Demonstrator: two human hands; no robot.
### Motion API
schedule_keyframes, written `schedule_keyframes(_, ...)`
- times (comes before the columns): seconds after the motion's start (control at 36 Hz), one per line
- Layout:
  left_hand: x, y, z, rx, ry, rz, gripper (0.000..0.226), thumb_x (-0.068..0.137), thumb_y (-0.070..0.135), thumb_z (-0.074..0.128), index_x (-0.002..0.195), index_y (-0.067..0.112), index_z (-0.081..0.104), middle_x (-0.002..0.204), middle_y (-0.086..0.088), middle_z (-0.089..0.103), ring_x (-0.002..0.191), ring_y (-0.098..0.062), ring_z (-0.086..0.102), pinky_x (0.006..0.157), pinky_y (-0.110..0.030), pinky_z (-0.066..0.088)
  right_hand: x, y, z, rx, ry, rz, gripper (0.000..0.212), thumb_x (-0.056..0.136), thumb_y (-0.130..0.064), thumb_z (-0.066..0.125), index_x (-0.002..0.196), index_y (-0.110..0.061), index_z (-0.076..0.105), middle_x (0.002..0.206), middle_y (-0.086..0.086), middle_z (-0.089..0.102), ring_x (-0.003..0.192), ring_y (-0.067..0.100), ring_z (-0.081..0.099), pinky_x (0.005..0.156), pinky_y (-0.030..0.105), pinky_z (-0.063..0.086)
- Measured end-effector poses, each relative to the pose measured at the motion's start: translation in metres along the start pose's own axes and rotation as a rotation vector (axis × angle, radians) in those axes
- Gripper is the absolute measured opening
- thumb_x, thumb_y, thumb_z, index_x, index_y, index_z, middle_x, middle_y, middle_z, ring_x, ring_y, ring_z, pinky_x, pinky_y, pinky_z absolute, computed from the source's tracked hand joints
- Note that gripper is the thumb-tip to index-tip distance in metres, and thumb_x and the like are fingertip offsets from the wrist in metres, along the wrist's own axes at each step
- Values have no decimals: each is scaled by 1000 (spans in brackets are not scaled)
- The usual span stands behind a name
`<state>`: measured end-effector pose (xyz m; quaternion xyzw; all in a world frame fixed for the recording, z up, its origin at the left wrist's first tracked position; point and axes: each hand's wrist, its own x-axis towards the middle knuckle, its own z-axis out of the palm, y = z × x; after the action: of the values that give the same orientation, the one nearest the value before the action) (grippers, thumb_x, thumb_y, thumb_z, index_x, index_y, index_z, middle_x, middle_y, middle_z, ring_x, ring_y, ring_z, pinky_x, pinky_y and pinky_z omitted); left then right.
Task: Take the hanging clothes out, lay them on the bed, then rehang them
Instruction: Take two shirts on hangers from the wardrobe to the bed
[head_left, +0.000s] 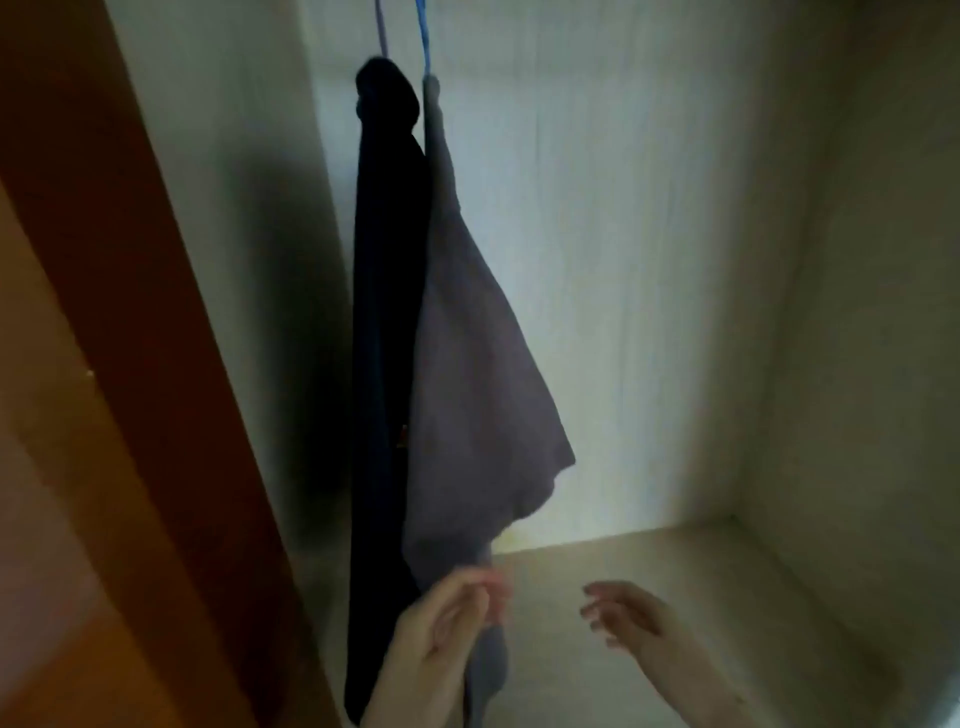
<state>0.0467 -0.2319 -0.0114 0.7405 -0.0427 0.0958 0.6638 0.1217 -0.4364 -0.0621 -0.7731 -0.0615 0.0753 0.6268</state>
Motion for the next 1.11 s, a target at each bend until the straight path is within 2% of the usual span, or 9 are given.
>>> schedule_keyframes(0.17, 33, 119, -14, 271, 286, 576, 19, 89, 39, 50, 99, 40, 65, 98, 12, 71, 93, -4, 67, 80, -13, 51, 57, -142, -9, 67, -88, -388, 24, 95, -14, 50, 109, -29, 62, 103, -7, 69, 98, 9, 65, 89, 23, 53)
schedule_keyframes(0.33, 87, 212, -33, 363, 545, 830, 23, 91, 11, 51, 106, 26, 62, 106, 15, 67, 102, 5, 60, 85, -5, 44, 85, -259, -4, 198, -178, -628, 25, 95, -29, 50, 118, -36, 57, 114, -18, 63, 103, -2, 61, 79, 10, 52)
schedule_keyframes(0.39, 114, 239, -41, 365, 630, 790, 30, 91, 8, 53, 116, 25, 57, 116, 13, 61, 105, 8, 55, 84, -2, 41, 93, -296, 3, 257, -225, -656, 38, 93, -33, 52, 131, -28, 51, 128, -12, 56, 116, 3, 55, 94, 22, 48)
schedule_keyframes(0.47, 155, 272, -53, 360, 701, 624, 45, 90, 13, 54, 134, 21, 44, 136, 1, 48, 123, -8, 45, 94, -17, 35, 103, -347, 16, 231, -237, -686, 61, 90, -38, 54, 143, -18, 34, 138, -9, 45, 123, 7, 46, 107, 31, 38)
schedule_keyframes(0.61, 202, 303, -63, 303, 561, 327, 60, 88, 14, 56, 143, 10, 33, 142, -8, 45, 118, -17, 49, 88, -25, 38, 123, -400, 39, 130, -256, -610, 60, 85, -37, 58, 134, -7, 41, 121, 4, 52, 96, 13, 52, 73, 23, 38)
schedule_keyframes(0.78, 225, 295, -76, 245, 462, 116, 56, 83, 8, 60, 136, 14, 44, 110, -11, 63, 80, -16, 60, 56, -22, 45, 141, -405, 40, 43, -245, -475, 32, 84, -21, 55, 114, -9, 57, 106, 7, 52, 87, 17, 51, 78, 30, 40)
schedule_keyframes(0.89, 233, 299, -85, 299, 417, 25, 46, 76, 6, 61, 122, 14, 57, 111, -12, 63, 96, -25, 60, 79, -33, 52, 146, -403, 39, 139, -188, -431, 20, 79, -6, 48, 97, -9, 57, 84, 8, 47, 69, 17, 44, 68, 29, 36)
schedule_keyframes(1.0, 238, 299, -84, 313, 428, -38, 24, 74, 4, 55, 96, 8, 62, 101, -14, 60, 88, -24, 56, 69, -29, 47, 152, -404, 38, 178, -105, -428, 30, 88, -6, 46, 115, 6, 54, 77, 10, 52, 65, 19, 50, 50, 21, 36)
schedule_keyframes(1.11, 248, 299, -75, 305, 431, -2, 24, 77, 0, 57, 100, 6, 60, 89, -12, 60, 78, -21, 57, 60, -28, 49, 155, -406, 28, 132, -80, -431, 33, 90, -4, 48, 118, 12, 54, 88, 15, 56, 70, 24, 55, 53, 24, 40)
